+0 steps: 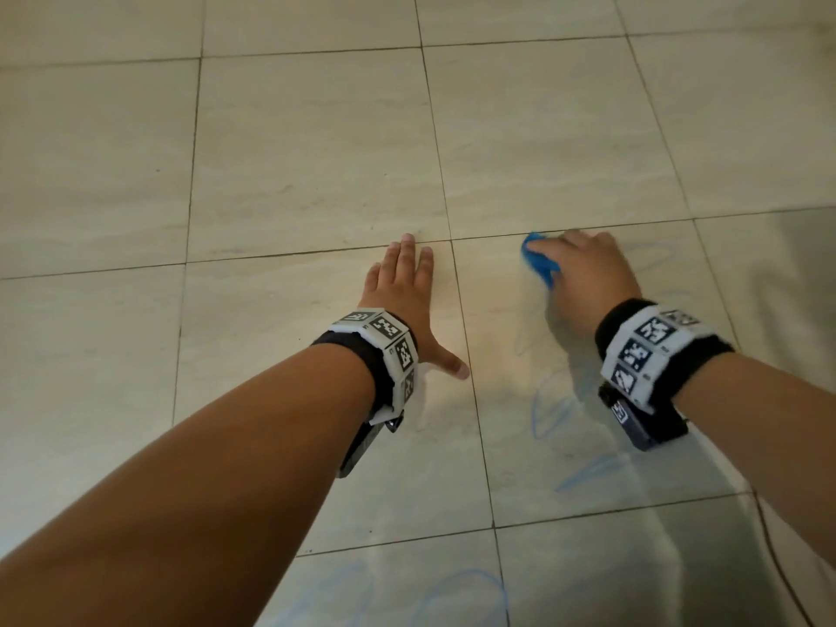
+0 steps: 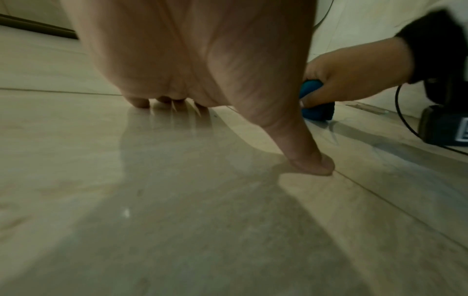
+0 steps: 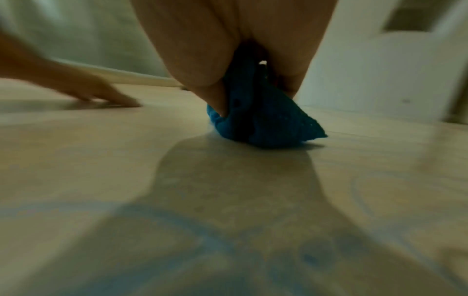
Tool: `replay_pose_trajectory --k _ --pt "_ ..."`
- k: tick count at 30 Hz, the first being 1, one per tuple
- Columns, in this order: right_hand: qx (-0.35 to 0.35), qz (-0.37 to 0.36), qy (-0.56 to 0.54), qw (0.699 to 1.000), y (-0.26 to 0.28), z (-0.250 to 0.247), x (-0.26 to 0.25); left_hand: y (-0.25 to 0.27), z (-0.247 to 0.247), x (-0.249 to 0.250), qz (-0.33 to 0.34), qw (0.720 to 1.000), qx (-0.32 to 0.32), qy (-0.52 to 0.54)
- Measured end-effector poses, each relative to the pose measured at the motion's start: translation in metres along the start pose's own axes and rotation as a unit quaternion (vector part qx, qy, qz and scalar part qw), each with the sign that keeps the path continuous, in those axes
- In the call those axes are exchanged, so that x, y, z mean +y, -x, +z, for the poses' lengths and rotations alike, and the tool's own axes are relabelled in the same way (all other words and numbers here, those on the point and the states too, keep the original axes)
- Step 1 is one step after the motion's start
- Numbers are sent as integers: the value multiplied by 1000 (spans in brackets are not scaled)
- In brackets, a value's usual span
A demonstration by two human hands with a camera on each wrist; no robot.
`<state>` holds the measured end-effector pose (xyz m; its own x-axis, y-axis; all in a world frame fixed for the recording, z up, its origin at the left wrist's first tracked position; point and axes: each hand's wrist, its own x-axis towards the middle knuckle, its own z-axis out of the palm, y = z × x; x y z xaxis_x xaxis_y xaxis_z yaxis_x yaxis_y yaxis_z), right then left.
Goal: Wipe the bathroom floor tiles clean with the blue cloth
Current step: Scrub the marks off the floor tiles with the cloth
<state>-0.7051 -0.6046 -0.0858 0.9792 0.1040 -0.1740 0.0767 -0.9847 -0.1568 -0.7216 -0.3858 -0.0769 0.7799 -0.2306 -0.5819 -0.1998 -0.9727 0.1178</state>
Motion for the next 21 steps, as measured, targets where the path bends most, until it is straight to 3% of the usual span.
replay_pose_trajectory --k 2,4,8,9,14,15,18,19,21 --pt "-20 -92 -19 995 14 9 -12 0 -1 2 -5 1000 1 -9" --pt "-15 -118 -43 992 9 8 -5 0 -3 3 -9 1000 -4 -14" --pt "-29 59 -48 997 -17 -8 34 2 -5 4 -12 1000 -19 -12" --pt "-32 71 -25 997 -12 -7 28 1 -6 5 -13 1000 -21 -10" --pt "-25 -128 -12 991 29 14 -10 -2 -8 11 13 999 -17 -32" --pt "-10 -115 -27 993 23 12 -1 -2 -8 13 30 999 -16 -26" --pt "8 47 -48 998 -6 3 28 -5 -10 23 64 998 -9 -20" --pt "-7 70 -32 997 -10 2 27 -7 -12 27 67 997 -11 -23" --pt "-31 42 -9 999 -5 3 9 -14 -13 34 69 997 -21 -35"
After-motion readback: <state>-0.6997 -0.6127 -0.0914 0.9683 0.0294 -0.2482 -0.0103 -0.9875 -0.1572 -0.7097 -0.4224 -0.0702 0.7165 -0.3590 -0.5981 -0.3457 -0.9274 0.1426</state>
